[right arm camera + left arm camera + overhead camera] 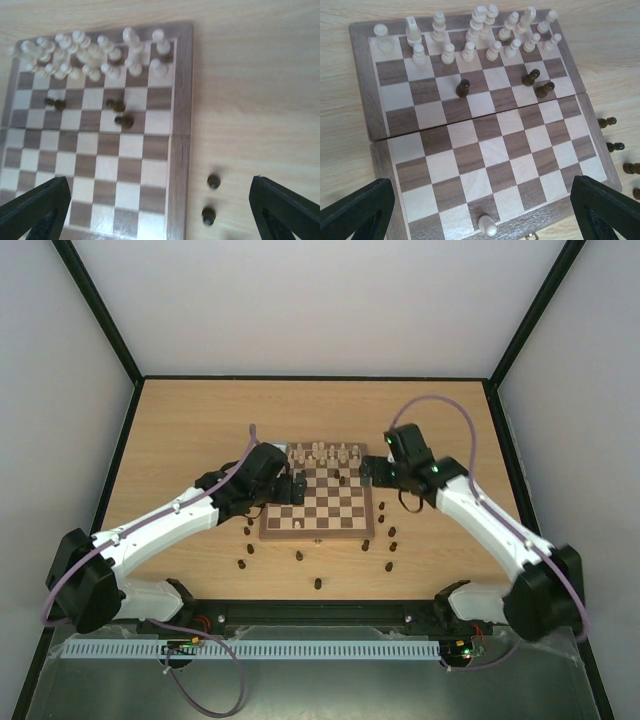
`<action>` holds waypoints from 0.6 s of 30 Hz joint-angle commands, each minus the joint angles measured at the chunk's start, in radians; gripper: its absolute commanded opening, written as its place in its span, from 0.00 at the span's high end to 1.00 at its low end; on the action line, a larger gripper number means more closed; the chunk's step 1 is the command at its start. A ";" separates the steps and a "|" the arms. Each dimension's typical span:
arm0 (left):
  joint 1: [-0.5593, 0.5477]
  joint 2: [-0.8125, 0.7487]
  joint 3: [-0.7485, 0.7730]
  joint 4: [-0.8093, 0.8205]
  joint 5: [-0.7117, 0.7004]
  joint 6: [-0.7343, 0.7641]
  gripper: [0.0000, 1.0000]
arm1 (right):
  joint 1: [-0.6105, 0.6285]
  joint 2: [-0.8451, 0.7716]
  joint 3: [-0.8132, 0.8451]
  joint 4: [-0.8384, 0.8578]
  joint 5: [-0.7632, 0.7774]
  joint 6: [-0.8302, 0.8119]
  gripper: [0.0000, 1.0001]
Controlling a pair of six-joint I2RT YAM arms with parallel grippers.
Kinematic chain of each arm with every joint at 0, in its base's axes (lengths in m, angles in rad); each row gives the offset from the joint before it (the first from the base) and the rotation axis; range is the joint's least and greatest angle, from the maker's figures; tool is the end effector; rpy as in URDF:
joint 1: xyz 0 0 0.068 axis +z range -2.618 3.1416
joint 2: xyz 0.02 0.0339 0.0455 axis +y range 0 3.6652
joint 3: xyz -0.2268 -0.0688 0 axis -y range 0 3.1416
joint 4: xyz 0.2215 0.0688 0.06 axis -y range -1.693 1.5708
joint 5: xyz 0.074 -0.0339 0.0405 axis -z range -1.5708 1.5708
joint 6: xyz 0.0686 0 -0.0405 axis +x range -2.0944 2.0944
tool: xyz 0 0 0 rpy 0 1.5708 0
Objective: Set up the chess pieces on the board
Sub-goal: Place the chess piece on the chessboard, then pick up the chess piece from the chessboard.
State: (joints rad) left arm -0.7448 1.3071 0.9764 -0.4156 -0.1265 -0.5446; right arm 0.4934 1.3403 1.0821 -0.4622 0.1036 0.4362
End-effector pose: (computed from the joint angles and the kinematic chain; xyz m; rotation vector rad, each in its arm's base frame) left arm 0.2221 -0.1930 0.2208 0.1711 2.3582 -0.5015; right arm 0.2716 0.1380 0.2419 -0.0119 2.3134 0.3623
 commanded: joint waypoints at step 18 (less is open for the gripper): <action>-0.076 0.037 -0.018 -0.078 -0.013 -0.087 0.00 | 0.222 -0.383 -0.541 0.406 -0.105 0.143 0.01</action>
State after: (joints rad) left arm -0.8108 1.3510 0.9764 -0.4664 -0.1379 -0.6159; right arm 0.7109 0.9859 0.4885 -0.0860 -0.0322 0.5941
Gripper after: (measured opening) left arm 0.994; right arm 0.986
